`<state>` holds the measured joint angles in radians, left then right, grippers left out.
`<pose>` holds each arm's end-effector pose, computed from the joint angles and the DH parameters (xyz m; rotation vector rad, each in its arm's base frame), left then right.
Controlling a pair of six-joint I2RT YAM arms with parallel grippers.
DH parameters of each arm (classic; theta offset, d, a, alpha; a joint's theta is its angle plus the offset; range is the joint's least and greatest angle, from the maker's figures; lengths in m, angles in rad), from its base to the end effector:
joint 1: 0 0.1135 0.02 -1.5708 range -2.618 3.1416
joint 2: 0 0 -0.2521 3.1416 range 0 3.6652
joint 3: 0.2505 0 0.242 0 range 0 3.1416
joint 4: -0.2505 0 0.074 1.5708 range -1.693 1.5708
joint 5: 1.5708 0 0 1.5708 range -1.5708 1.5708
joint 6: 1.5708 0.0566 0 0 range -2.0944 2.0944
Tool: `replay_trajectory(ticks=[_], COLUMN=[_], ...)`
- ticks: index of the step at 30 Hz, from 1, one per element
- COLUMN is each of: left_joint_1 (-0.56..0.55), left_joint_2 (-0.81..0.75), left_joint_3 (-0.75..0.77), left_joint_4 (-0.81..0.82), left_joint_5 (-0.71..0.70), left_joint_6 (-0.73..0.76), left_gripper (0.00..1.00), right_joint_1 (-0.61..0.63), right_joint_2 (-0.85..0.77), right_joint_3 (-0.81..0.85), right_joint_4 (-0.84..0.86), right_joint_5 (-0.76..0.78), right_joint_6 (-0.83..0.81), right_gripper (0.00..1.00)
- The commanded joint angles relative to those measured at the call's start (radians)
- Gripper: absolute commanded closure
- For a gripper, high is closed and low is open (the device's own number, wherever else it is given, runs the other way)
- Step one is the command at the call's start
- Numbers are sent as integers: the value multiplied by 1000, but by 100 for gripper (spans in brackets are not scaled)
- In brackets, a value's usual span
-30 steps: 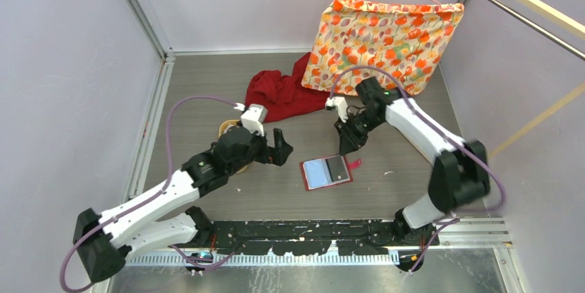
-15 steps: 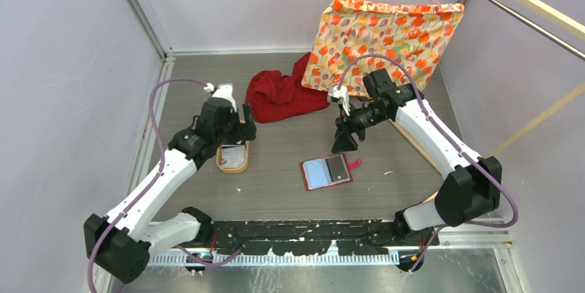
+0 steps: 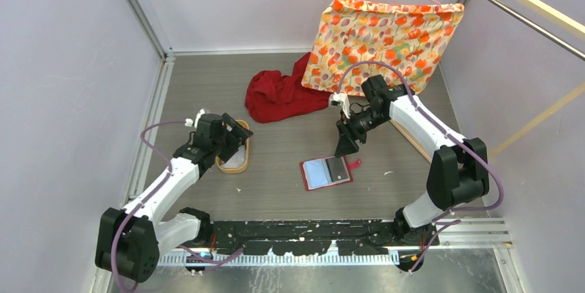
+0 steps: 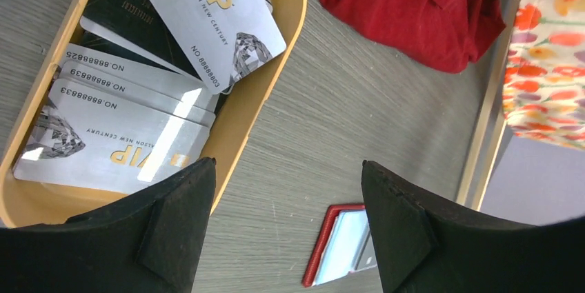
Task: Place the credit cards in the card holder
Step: Pick up the credit card from the storage box.
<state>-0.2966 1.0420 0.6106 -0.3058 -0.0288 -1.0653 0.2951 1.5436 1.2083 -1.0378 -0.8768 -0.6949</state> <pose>0.2181 -0.0649 0.1999 -0.9140 2.2190 -0.6420 0.2513 0.1219 0.2370 -1.3198 2.1945 1.1250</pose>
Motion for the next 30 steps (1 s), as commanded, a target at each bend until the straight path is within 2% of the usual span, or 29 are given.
replay_trajectory(ticks=[1,19,30], left_joint_1=[28,126,129], left_joint_2=[7,57,111], left_joint_3=[-31,-185,-216], left_joint_4=[165,407,506], left_joint_5=[24,107,118], left_joint_6=[-141,-185,-211], left_gripper=[22,24,25], right_joint_1=[1,2,1], right_joint_2=[4,23,33], right_joint_3=[51,56,59], right_joint_4=[-36,-63,-69], right_joint_5=[-25,-20,-16], right_joint_6=[-39,-69,-77], right_gripper=[40,41,41])
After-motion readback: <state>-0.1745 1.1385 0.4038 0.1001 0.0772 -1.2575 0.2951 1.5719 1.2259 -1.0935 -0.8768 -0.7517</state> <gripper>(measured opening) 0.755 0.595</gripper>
